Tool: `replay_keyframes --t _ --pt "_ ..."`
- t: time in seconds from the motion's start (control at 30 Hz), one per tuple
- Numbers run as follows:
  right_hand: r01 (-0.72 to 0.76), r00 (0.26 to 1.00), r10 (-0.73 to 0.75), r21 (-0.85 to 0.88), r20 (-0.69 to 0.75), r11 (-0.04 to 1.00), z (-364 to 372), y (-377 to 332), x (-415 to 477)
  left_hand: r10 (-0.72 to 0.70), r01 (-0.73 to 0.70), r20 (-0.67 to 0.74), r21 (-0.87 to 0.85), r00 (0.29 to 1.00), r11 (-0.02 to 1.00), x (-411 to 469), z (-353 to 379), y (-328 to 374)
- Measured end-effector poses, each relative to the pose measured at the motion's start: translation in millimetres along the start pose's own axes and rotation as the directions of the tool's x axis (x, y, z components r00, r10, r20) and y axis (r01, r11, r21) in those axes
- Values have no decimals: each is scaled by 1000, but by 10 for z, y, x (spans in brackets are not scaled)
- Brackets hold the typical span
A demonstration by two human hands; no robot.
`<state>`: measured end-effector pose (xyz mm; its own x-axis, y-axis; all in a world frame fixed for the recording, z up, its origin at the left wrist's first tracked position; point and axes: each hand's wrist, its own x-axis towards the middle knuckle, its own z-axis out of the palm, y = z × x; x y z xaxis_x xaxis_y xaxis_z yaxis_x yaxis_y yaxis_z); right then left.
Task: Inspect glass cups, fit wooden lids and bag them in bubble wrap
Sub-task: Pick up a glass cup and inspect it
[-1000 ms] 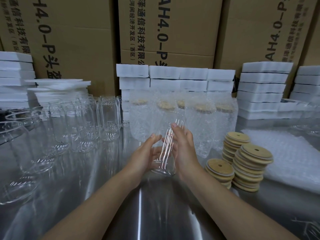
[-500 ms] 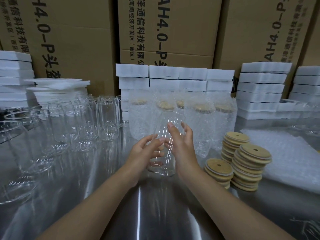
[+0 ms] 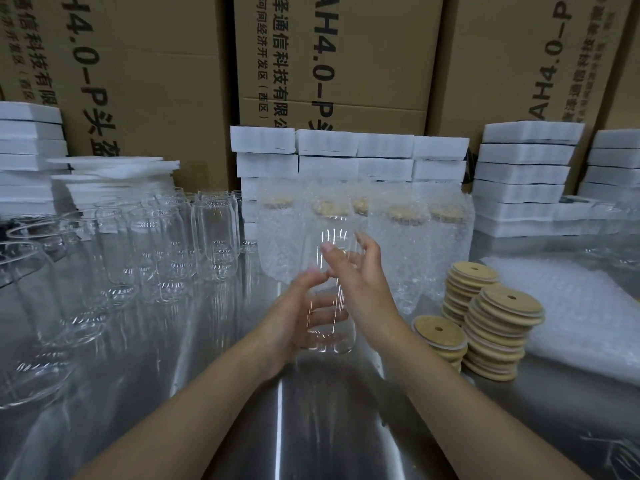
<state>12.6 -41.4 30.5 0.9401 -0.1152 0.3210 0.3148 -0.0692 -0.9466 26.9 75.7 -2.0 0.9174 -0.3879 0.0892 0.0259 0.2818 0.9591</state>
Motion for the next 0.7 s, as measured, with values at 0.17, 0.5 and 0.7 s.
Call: replay_keyframes --t 0.17,0.5,0.7 --pt "119 981 11 -648 194 752 -291 -287 30 35 -37 -138 -9 990 999 -19 37 -71" --pt "129 834 523 -984 176 126 -782 -447 -26 187 -109 -310 250 932 962 27 -68 -80" --pt "137 810 580 -989 83 -49 -871 -397 -19 216 -138 -333 243 918 960 41 -94 -77"
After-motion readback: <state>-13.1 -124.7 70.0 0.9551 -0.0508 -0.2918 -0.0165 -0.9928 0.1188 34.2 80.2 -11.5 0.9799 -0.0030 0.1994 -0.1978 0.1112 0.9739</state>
